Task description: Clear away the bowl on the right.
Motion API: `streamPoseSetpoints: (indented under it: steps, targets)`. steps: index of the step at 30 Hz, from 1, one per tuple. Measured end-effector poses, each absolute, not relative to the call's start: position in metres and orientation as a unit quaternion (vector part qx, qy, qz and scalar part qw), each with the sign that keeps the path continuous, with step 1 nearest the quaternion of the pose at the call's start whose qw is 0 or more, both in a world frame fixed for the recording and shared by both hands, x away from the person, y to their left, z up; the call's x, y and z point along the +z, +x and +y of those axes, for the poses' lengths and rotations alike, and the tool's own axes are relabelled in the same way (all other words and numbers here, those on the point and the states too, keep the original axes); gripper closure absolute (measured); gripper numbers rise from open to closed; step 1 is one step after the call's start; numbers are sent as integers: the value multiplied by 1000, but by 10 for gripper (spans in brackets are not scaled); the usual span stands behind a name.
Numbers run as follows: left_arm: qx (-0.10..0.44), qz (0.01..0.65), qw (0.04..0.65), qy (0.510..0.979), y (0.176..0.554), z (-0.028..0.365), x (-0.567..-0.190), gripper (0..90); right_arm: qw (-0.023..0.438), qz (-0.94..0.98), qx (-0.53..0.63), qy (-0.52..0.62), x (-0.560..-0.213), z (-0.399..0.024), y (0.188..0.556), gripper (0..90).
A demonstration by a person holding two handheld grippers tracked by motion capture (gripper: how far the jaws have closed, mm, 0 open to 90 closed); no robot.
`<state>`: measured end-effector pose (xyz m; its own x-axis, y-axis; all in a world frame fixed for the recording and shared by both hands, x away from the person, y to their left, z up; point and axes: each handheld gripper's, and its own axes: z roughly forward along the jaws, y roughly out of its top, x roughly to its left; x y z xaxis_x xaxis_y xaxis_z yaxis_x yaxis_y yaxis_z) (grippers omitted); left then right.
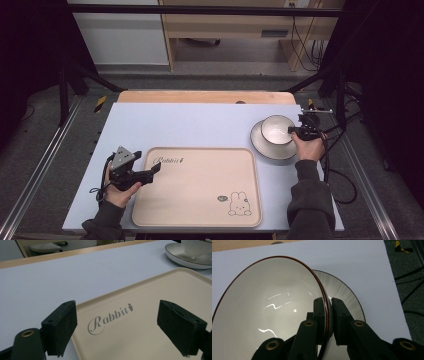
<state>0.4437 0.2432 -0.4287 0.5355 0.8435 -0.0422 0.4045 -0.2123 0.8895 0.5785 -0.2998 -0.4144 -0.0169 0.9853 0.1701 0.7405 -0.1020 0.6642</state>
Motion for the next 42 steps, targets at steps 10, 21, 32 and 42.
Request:
streamPoseSetpoints:
  steps: [10,21,32,42]
  targets:
    - [235,418,467,743,443,242,-428,156,201,643,336,659,-396,-297,566,825]
    - [235,417,467,743,443,242,-428,155,206,654,360,632,-379,-284,554,824]
    - [236,416,467,744,442,243,-427,155,212,667,387,601,-363,-270,540,824]
    - [236,414,467,744,442,242,-426,155,210,682,410,568,-349,-253,528,825]
